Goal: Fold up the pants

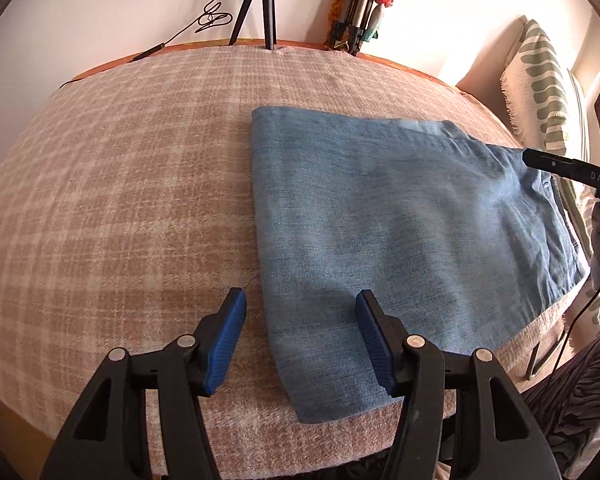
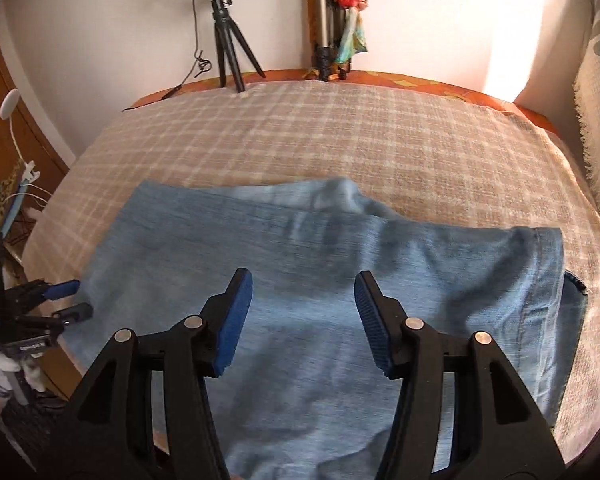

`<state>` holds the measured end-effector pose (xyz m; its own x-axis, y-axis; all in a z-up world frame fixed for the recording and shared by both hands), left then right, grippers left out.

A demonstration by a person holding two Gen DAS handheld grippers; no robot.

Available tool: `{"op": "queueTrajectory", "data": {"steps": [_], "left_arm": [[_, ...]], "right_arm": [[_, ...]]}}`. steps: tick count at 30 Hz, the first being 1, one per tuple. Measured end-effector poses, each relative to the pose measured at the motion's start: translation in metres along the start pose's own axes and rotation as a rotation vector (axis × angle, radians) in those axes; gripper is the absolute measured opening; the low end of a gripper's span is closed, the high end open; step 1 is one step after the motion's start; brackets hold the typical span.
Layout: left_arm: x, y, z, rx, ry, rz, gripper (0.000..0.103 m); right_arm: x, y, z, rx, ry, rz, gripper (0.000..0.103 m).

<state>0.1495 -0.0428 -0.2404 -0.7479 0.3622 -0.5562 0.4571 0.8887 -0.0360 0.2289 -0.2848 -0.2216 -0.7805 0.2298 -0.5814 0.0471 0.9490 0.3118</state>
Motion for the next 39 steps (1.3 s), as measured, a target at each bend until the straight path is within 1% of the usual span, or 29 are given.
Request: {"op": "queueTrajectory", "data": {"steps": [1, 3, 6, 10, 12, 14, 17, 18, 24, 27, 33, 36, 39], "left_arm": [[0.001, 0.001, 0.001, 0.024, -0.001, -0.018, 0.047], [0.003, 0.004, 0.001, 0.060, -0.009, -0.048, 0.045], [0.006, 0.009, 0.003, 0.097, -0.023, -0.073, 0.039], [0.007, 0.012, 0.003, 0.135, -0.035, -0.098, 0.032], [0.008, 0.012, 0.003, 0.153, -0.046, -0.102, 0.028], [0.010, 0.012, 0.001, 0.163, -0.052, -0.107, 0.028], [0.011, 0.012, -0.002, 0.185, -0.063, -0.116, 0.027], [0.011, 0.012, -0.003, 0.193, -0.069, -0.117, 0.024], [0.010, 0.013, -0.006, 0.226, -0.085, -0.135, 0.024], [0.010, 0.010, -0.010, 0.232, -0.098, -0.130, 0.024], [0.007, 0.001, -0.014, 0.231, -0.114, -0.109, 0.024], [0.002, -0.005, -0.012, 0.227, -0.116, -0.101, 0.024], [-0.001, -0.009, -0.011, 0.225, -0.120, -0.098, 0.024]], "right_arm": [[-0.003, 0.014, 0.003, -0.025, 0.018, -0.006, 0.056], [-0.008, 0.040, 0.011, -0.065, 0.051, -0.015, 0.056], [-0.013, 0.079, 0.030, -0.101, 0.111, -0.030, 0.056], [-0.012, 0.129, 0.062, -0.102, 0.198, -0.094, 0.056], [-0.011, 0.149, 0.080, -0.104, 0.256, -0.098, 0.056], [-0.011, 0.167, 0.100, -0.098, 0.309, -0.102, 0.056], [-0.011, 0.191, 0.125, -0.056, 0.365, -0.136, 0.056], [-0.012, 0.199, 0.133, -0.038, 0.380, -0.142, 0.056], [-0.007, 0.227, 0.165, 0.080, 0.456, -0.209, 0.056], [-0.004, 0.229, 0.174, 0.143, 0.472, -0.230, 0.056], [0.004, 0.236, 0.190, 0.232, 0.507, -0.274, 0.056], [0.010, 0.239, 0.199, 0.264, 0.521, -0.291, 0.055], [0.014, 0.244, 0.203, 0.283, 0.512, -0.310, 0.054]]}}
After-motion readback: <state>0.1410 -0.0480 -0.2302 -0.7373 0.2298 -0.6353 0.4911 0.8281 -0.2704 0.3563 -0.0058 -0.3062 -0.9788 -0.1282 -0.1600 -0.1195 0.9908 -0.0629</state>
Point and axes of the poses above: each gripper's, at about its wrist camera, not at the fingertips, and z roughly the way its jaws point, y to its left, x to its underside, the point moved 5 cm from there along z, roughly the way its jaws point, and after that the axes turned 12 degrees about z, right-handed, at the moved point
